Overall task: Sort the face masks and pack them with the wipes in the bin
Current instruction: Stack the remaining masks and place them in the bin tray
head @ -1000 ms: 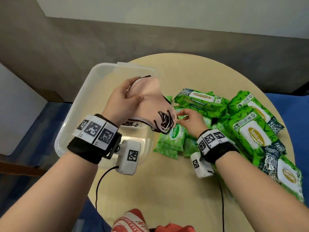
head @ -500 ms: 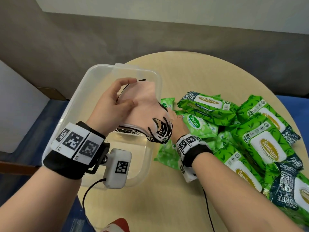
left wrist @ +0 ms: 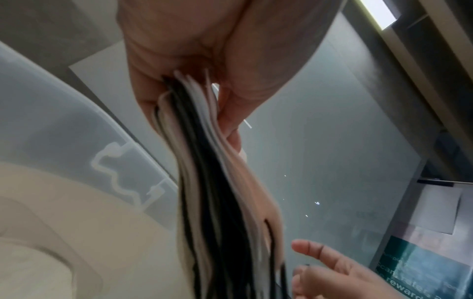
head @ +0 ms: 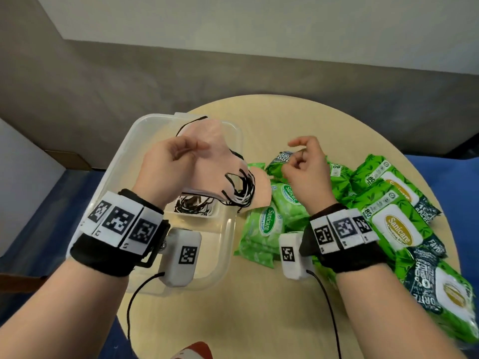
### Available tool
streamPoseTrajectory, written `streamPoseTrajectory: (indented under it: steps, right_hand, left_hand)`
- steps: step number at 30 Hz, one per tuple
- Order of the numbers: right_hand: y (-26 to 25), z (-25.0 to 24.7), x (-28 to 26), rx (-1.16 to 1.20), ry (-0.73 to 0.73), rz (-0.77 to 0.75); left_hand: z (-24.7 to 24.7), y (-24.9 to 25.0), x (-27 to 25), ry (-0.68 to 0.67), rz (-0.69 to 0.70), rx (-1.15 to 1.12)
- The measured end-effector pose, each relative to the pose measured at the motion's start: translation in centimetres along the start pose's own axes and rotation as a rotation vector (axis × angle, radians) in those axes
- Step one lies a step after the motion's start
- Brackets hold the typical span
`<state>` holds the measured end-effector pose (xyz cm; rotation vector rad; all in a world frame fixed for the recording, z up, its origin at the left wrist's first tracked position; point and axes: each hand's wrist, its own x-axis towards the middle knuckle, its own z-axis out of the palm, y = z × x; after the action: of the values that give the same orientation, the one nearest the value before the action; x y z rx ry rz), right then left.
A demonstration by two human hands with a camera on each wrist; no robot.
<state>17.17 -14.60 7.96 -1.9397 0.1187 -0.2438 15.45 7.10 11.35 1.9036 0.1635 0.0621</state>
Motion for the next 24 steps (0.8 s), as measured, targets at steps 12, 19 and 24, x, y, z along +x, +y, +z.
streamPoseTrajectory:
  steps: [12,19,24]
  right_hand:
    - [7.9,5.6,0.7,-0.728,-0.395,0.313]
    - [9.0,6.8,2.1,-0.677,-0.248,0.384]
    - [8.7,6.3,2.7,-0.460,-0.166,0.382]
  left_hand:
    - [0.3,0.4,-1.5,-0.035,-0.040,0.039]
    - [-1.1,-0.4,-1.1,-0.011,-0.057,0.066]
    - [-1.3,-0.3,-0.4,0.001,-0.050,0.070]
